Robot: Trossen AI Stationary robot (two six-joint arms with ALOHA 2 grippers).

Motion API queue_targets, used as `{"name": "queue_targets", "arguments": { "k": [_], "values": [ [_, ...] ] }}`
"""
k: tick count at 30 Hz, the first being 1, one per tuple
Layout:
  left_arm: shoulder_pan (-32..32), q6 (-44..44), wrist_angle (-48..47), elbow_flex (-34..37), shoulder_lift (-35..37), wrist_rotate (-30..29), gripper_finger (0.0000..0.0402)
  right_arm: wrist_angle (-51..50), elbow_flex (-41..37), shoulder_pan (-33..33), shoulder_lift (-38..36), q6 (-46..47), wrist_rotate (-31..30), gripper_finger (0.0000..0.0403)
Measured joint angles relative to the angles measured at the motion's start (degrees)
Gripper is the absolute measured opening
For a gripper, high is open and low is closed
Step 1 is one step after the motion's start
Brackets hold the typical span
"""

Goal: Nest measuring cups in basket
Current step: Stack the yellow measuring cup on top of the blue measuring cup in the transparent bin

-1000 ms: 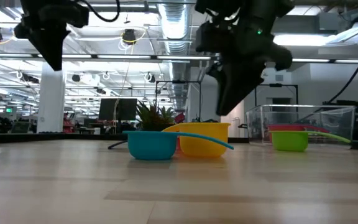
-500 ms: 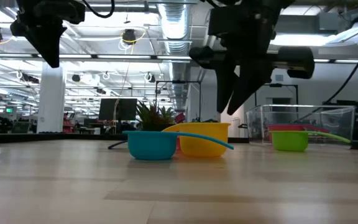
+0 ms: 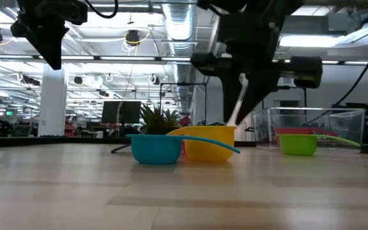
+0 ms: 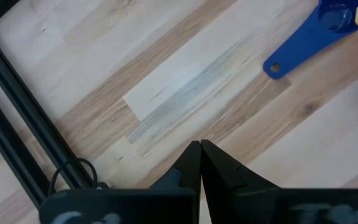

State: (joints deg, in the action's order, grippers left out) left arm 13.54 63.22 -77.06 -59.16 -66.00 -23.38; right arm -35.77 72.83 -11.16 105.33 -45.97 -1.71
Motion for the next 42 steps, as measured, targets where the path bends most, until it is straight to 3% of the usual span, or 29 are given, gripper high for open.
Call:
{"name": "queue_targets", "arguments": {
  "k": [12,18,23,28,35,40,42],
  "values": [
    [0.00,0.01,-0.02,0.00,0.00,0.15,0.0000,1.70,-0.03,-0.06,4.88,-1.00,-1.20,0.0093],
    [0.00,0.00,0.00,0.00,0.00,0.06,0.0000,0.98,-0.14,-0.01,3.23,7.72,-6.85,0.0018],
    [0.00,0.02,-0.02,0.00,0.00,-1.21,0.0000,-2.89,3.33,0.22,-2.03,23.48,-8.88,0.0010],
    [-0.02,0.11,0.22,0.00,-0.02,-1.33,0.0000,-8.40,9.90,1.63,-8.42,47.91,-12.92,0.0009],
    [-0.02,-1.37,1.41,0.00,-0.02,-1.31,0.0000,-21.07,11.73,8.73,-17.67,72.13,-27.11,0.0009],
    [-0.02,-4.23,1.59,0.00,-0.01,-1.31,0.0000,-39.26,11.56,18.50,-21.38,91.97,-24.51,0.0009],
    [-0.02,-5.46,1.55,0.00,0.00,-1.33,0.0000,-41.65,10.32,22.69,-22.36,97.71,-22.64,0.0009]
  ]
}}
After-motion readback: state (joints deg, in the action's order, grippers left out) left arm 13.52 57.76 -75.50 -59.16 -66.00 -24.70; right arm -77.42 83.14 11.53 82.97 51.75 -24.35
